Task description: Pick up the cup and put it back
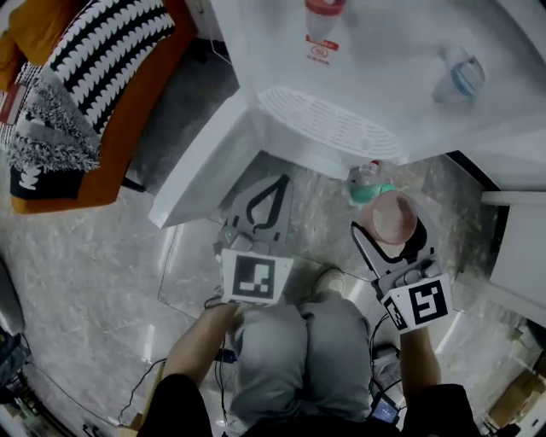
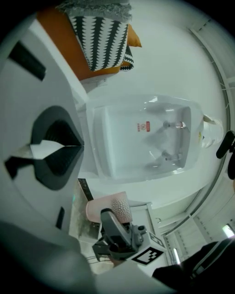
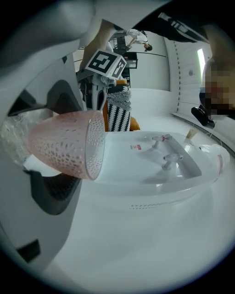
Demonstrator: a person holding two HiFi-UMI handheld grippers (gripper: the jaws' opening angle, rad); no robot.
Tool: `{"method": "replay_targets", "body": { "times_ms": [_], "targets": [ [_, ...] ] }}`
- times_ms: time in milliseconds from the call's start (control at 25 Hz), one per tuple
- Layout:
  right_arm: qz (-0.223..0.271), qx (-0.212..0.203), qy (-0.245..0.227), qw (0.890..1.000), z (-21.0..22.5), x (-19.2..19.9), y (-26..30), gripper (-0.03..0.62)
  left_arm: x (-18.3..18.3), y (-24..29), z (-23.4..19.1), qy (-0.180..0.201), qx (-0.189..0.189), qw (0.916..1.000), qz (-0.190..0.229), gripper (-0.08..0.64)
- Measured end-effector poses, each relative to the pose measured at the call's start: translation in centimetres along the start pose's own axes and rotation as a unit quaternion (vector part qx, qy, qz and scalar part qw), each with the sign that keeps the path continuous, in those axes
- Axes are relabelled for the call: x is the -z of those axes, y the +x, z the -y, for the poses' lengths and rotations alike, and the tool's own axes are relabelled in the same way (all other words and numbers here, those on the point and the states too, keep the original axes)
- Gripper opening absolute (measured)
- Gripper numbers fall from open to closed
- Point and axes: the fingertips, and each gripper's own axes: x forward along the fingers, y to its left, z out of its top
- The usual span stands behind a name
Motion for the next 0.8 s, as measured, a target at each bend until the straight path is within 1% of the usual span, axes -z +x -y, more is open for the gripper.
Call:
{"method": "replay_targets", "body": {
  "times_ms": [120, 200, 360, 480, 640, 800],
  "targets": [
    [-0.003, -0.005, 0.005, 1.0, -1.3, -4.3, -1.8, 0.385, -4.4, -2.2, 0.3, 0.0, 0.007, 0.9999, -0.011, 0.014],
    [0.0, -0.009, 0.015, 1.0, -2.1, -7.7, -3.2, 0.385, -7.9, -3.8, 0.5, -0.001, 0.005, 0.9999, -0.011, 0.014],
    [0.011, -0.002, 0.028, 1.0, -3.5, -14.8, -6.2, 0.385, -15.2, -7.3, 0.0, -0.029, -0.006, 0.9996, -0.003, 0.014],
    [0.016, 0.0, 0.047, 0.999, -4.2, -19.9, -8.5, 0.385, -20.2, -10.1, -0.8, -0.046, -0.013, 0.9988, -0.004, 0.014],
    [0.018, -0.001, 0.058, 0.998, -4.0, -26.8, -11.3, 0.385, -26.8, -13.3, -2.4, -0.075, -0.033, 0.9966, -0.013, 0.014],
    [0.031, 0.011, 0.063, 0.997, -3.0, -33.8, -14.1, 0.385, -33.3, -15.6, -3.5, -0.075, -0.037, 0.9963, -0.02, 0.014]
  ]
}}
